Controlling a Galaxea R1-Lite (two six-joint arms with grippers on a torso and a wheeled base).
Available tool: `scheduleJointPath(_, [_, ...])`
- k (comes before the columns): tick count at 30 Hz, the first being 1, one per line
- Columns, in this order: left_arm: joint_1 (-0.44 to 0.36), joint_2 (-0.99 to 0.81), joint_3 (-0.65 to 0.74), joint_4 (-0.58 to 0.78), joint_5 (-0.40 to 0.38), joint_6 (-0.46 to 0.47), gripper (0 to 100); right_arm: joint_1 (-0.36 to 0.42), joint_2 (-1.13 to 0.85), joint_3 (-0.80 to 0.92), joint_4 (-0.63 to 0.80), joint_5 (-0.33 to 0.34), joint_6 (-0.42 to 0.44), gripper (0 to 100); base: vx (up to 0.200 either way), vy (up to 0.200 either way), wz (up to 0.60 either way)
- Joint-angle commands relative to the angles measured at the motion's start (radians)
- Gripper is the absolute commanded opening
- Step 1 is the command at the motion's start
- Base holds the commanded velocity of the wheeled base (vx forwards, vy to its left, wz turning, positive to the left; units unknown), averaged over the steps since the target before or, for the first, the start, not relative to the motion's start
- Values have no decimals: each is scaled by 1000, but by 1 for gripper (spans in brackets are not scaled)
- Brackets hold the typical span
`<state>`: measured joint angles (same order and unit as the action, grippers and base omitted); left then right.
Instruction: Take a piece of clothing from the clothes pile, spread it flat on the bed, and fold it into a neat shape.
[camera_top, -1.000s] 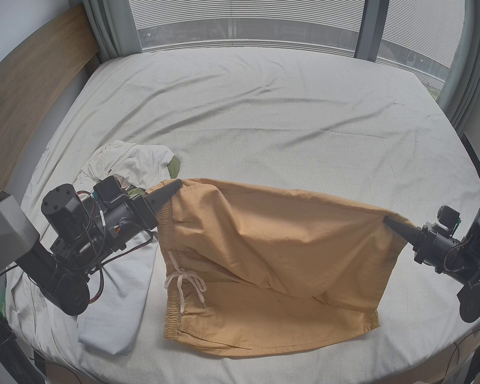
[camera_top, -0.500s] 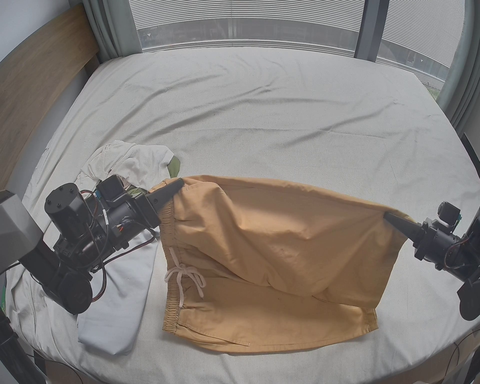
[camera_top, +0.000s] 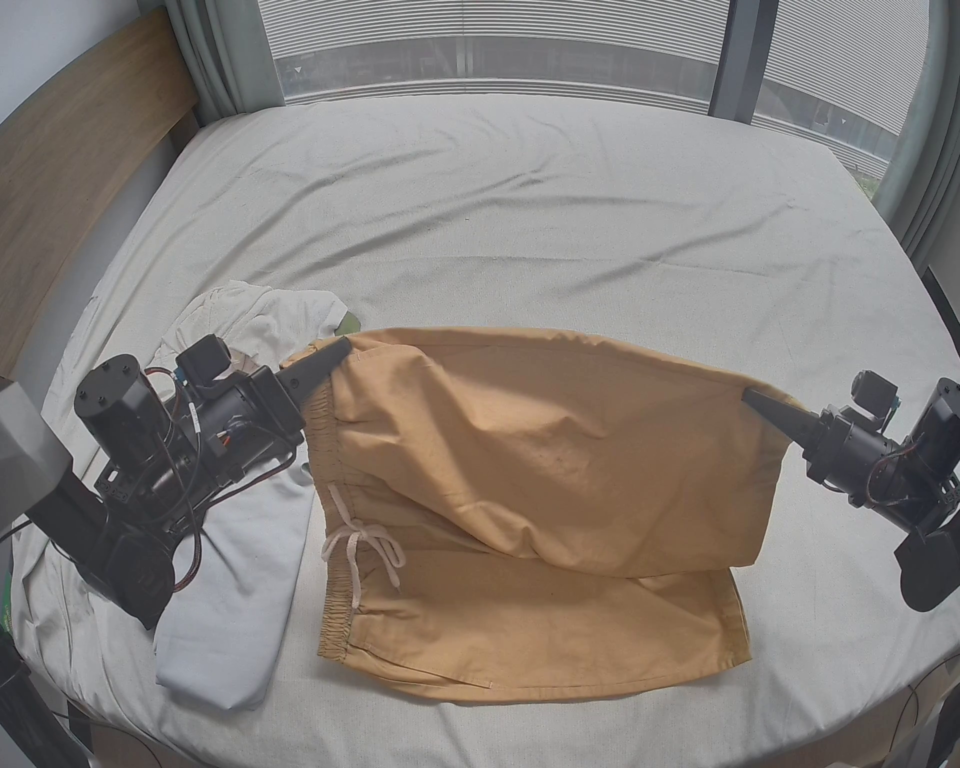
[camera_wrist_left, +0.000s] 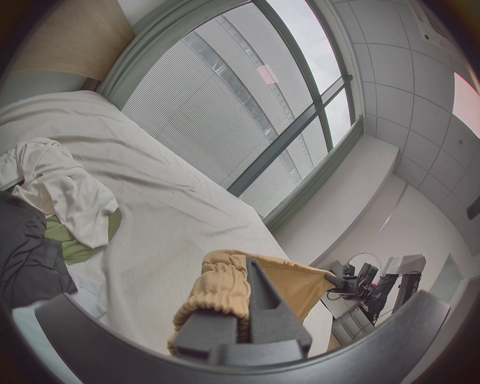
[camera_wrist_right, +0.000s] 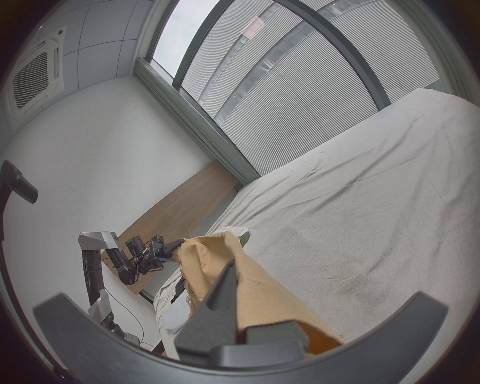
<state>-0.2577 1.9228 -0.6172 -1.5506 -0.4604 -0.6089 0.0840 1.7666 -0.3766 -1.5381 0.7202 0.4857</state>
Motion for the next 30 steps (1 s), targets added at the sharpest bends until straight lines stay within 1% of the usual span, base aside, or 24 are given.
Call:
scheduleJointPath(1, [3,18,-9,0,0,-6,0,-13,16,-10,0,10,1,0,0,0,0])
scheduleJointPath(10, [-6,16,24,-2,-1,5,0,-23,7,-31,0,7,8,0,0,0,0])
scheduleJointPath(22, [9,5,22,-5,0,8,0,-32,-19,-71,-2,4,66,0,0,0,0])
scheduleJointPath(30, [14,-30,30,-3,-1,3,0,-50,-26,-88,-2,4,74,0,0,0,0])
